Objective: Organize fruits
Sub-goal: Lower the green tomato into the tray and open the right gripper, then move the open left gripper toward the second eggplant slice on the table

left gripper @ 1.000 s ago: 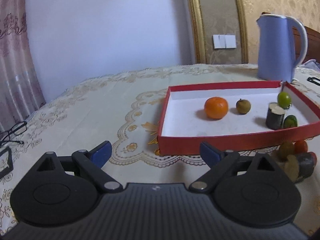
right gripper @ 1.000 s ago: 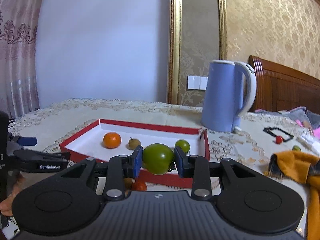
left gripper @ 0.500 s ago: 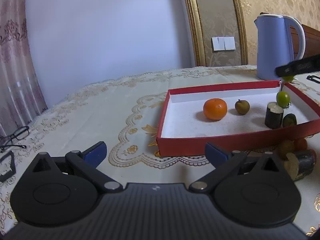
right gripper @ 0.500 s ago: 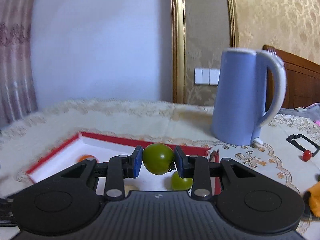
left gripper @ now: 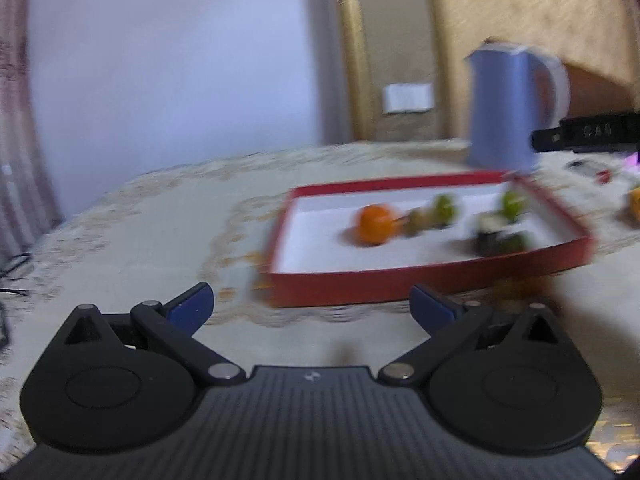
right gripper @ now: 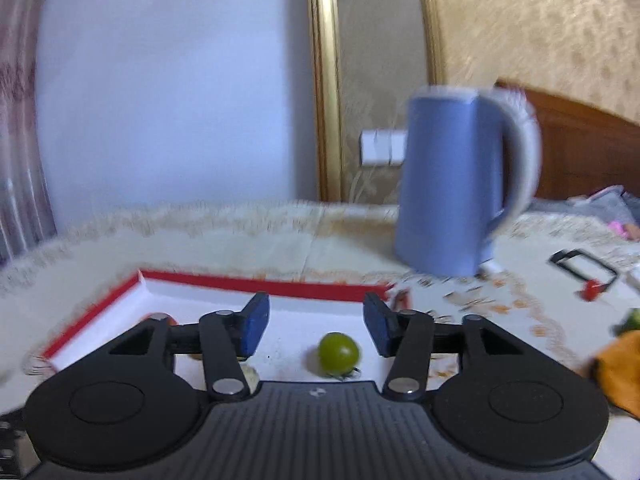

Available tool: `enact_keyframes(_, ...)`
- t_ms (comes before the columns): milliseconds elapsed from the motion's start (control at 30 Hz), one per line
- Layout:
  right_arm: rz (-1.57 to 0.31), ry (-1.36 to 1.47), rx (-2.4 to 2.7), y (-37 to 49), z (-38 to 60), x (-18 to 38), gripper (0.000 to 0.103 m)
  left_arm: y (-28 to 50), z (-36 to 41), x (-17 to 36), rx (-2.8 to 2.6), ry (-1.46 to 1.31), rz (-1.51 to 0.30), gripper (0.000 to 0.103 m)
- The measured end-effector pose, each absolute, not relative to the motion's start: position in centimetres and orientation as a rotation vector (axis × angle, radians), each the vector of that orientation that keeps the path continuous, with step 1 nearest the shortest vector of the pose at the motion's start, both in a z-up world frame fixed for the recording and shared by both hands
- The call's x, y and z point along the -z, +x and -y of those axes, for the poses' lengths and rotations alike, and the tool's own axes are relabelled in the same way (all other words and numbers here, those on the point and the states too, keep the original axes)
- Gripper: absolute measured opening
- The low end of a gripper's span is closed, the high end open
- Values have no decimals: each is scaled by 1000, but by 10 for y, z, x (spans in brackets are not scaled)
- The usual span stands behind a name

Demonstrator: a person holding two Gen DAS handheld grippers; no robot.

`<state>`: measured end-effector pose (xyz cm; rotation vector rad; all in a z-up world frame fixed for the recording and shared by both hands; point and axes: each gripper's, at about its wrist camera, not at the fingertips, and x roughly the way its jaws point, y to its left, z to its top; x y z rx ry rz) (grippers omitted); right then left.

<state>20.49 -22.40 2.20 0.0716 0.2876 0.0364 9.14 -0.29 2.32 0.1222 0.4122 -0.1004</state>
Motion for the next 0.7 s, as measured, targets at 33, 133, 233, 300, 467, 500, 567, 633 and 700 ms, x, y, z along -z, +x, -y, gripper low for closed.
enact_keyframes(33, -243, 74, -17, 186, 227, -23, 75, 87, 10, -26, 119, 119, -409, 103)
enact_keyframes(133, -146, 65, 76, 141, 234, -14, 81, 77, 43, -28, 154, 157, -397, 103)
enact_keyframes(233, -128, 107, 111, 117, 242, -2, 81, 72, 69, -26, 188, 186, -393, 103)
enact_keyframes(300, -125, 141, 100, 106, 247, 5, 81, 72, 83, -22, 195, 213, -409, 103)
enact_keyframes(467, -142, 135, 71, 97, 251, 14, 81, 80, 96, -11, 169, 251, -459, 103)
enact_keyframes(500, -141, 139, 68, 98, 250, 14, 81, 81, 96, -10, 174, 257, -469, 103)
enact_keyframes(567, -137, 153, 54, 97, 251, 16, 81, 84, 92, -9, 177, 249, -473, 103)
enact_keyframes(633, -144, 160, 49, 96, 250, 18, 81, 85, 92, -8, 186, 253, -471, 103)
enact_keyframes(700, -149, 157, 48, 96, 249, 20, 81, 87, 90, -9, 186, 241, -476, 103)
